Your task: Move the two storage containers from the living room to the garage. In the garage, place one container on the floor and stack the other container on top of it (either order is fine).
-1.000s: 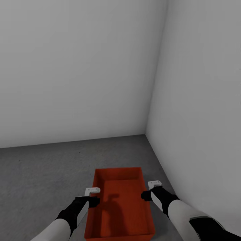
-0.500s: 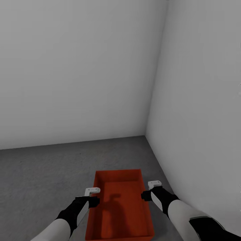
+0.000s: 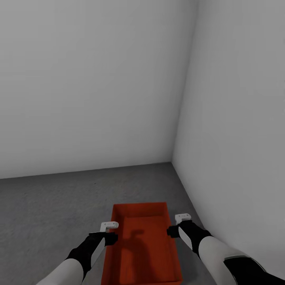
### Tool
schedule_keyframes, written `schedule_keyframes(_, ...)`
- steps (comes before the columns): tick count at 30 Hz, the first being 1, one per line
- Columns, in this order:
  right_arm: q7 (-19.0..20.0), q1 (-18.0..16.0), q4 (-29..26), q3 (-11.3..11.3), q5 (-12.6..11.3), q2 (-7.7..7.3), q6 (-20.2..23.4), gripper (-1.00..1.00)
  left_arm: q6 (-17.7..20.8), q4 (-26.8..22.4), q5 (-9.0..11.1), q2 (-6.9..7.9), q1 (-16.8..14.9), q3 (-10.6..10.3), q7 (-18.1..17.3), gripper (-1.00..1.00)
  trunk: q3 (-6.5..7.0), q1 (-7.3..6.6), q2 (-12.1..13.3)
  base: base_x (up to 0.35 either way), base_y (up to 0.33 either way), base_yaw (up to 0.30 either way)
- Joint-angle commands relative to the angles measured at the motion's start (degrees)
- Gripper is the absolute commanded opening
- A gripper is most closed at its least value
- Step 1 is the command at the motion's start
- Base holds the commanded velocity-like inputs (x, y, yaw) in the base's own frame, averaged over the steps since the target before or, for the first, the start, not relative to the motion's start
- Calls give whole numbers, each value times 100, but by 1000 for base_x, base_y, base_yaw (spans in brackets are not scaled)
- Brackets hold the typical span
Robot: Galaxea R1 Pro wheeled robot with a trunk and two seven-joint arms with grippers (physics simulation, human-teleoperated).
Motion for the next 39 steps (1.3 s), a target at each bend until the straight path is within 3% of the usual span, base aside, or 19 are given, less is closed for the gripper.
schedule_keyframes(1,-15,-1,-12,39,7,0,40,100,32,-11,8,-5,-1,29,11,100,4,0,-2,0,0,0)
schedule_keyframes(17,-15,0,-9,38,7,0,40,100,38,-11,8,-5,0,29,11,100,154,0,-2,0,0,0)
schedule_keyframes(27,-15,-1,-13,24,7,-2,5,100,37,-11,7,-5,2,31,11,100,369,-220,399,0,0,0)
schedule_keyframes(39,-26,11,18,21,11,-19,-76,100,-107,239,-12,19,2,81,18,100,369,-220,399,0,0,0)
